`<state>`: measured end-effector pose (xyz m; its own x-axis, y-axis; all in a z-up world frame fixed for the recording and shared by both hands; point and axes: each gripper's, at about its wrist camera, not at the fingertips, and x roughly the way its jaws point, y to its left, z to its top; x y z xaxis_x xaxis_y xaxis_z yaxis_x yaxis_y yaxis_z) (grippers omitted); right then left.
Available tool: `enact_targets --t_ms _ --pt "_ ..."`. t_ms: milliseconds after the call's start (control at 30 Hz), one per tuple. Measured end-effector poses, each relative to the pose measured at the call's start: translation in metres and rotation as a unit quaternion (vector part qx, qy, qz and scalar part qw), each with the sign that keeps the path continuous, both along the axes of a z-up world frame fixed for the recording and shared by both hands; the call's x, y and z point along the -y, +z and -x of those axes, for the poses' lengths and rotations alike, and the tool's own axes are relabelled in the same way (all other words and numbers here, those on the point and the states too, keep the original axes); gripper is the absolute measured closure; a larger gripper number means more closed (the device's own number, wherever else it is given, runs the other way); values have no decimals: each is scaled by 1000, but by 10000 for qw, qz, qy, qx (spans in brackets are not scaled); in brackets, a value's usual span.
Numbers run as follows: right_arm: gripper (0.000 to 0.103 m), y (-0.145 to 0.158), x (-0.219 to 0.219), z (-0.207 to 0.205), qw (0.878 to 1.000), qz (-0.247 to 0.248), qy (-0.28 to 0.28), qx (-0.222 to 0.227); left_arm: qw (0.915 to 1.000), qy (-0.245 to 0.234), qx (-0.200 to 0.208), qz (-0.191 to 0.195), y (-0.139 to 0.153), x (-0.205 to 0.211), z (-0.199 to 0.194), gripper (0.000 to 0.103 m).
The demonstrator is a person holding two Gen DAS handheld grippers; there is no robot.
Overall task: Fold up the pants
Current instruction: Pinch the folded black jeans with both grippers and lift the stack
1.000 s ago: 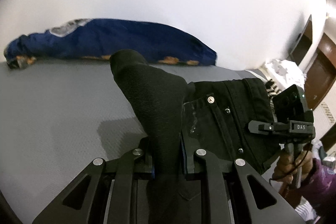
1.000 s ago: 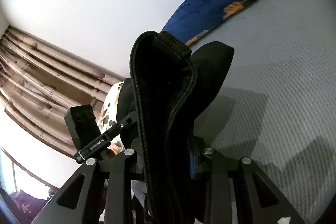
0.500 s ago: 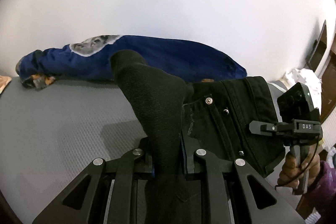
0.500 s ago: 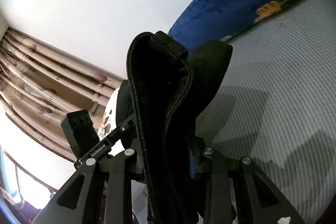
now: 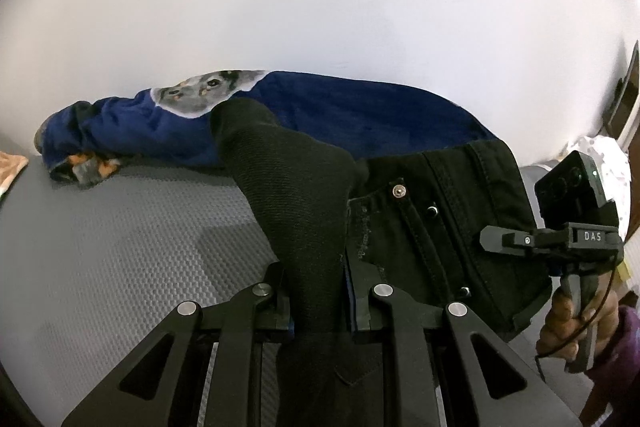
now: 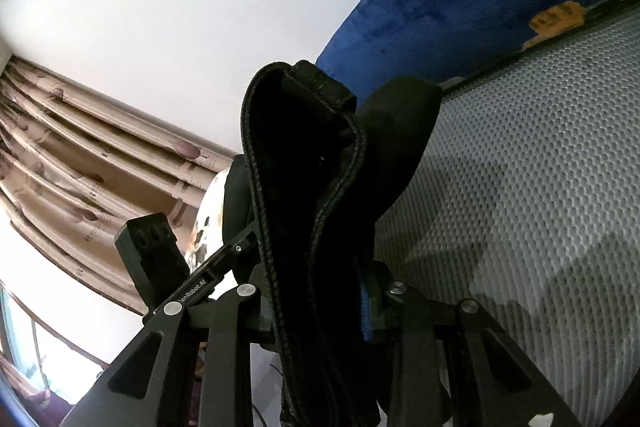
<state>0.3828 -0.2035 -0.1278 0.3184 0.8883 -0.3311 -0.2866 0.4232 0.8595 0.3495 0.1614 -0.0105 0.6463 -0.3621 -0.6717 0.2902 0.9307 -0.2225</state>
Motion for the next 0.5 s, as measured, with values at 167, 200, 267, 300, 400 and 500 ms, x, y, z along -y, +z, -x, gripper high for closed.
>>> enact_targets --t_ms 167,200,267,300,400,500 --pt "76 -4 -4 -13 10000 -32 -13 -17 10000 -18 12 -86 -1 0 -9 85" --pt "76 -2 -5 -14 10000 -28 -12 -18 9999 -22 13 -100 -1 0 -11 85" --pt "76 -4 -6 -19 10000 -27 -12 -24 9999 -19 -7 -100 -6 -2 -14 85" --pt "76 -4 -6 -20 10000 -22 -14 -24 10000 -12 -19 -91 -9 -3 -16 85" --pt "76 -8 -7 -28 10000 -25 -38 -38 9999 2 -47 -90 -18 -7 -22 85" --pt "76 -10 -7 -34 10000 -17 -59 -53 9999 22 -104 -69 -30 -11 -28 85"
